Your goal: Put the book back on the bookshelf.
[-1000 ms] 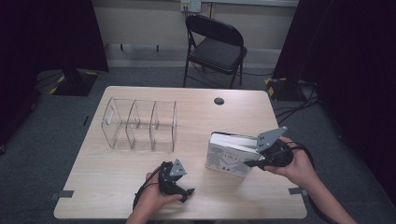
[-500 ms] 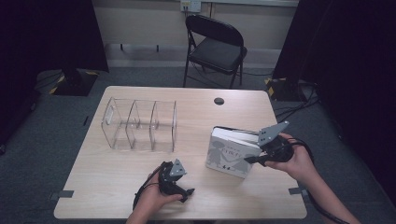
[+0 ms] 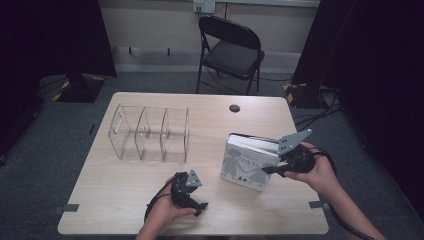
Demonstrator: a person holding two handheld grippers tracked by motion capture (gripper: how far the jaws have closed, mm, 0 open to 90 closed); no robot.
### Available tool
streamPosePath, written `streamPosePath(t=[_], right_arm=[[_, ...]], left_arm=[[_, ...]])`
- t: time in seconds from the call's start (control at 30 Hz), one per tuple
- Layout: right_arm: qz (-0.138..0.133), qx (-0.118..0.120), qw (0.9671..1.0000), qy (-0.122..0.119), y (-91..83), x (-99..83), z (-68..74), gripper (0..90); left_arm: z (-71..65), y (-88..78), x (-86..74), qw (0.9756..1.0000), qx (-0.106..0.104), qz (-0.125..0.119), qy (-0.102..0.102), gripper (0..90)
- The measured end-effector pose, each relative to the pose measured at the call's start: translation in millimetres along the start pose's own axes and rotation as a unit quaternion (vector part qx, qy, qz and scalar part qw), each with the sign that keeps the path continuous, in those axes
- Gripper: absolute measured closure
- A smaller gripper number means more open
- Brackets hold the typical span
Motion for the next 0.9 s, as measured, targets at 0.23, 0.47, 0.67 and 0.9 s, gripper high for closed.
streamPosePath(t=[0.23, 0.47, 0.67, 0.9], right_arm=[[-0.003, 0.002, 1.0000, 0.000, 0.0, -0.1, -0.6, 72.9], [-0.006, 0.003, 1.0000, 0.000, -0.2, -0.6, -0.4, 72.8], [-0.006, 0.002, 1.0000, 0.000, -0.4, -0.9, 0.2, 72.8], [-0.008, 0.004, 1.0000, -0.004, -0.5, -1.1, 1.2, 72.8]], left_arm=[[6.5, -11.4, 22.2, 0.9997, -0.003, 0.020, 0.014, 16.0], [5.8, -17.3, 38.0, 0.9964, -0.019, 0.076, 0.033, 16.8], [8.9, -24.2, 53.8, 0.9956, -0.023, 0.082, 0.040, 17.1], [16.3, -32.5, 69.7, 0.9935, -0.017, 0.101, 0.049, 18.1]])
Point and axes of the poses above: each handheld gripper's, and its own axes: y roughly forward along the jaws, x roughly out of its top, z roughly to its left, the point moved 7 cm from there along y, roughly forward along the jaws, and after that the axes turned 7 degrees about z, right-handed, at the moved point
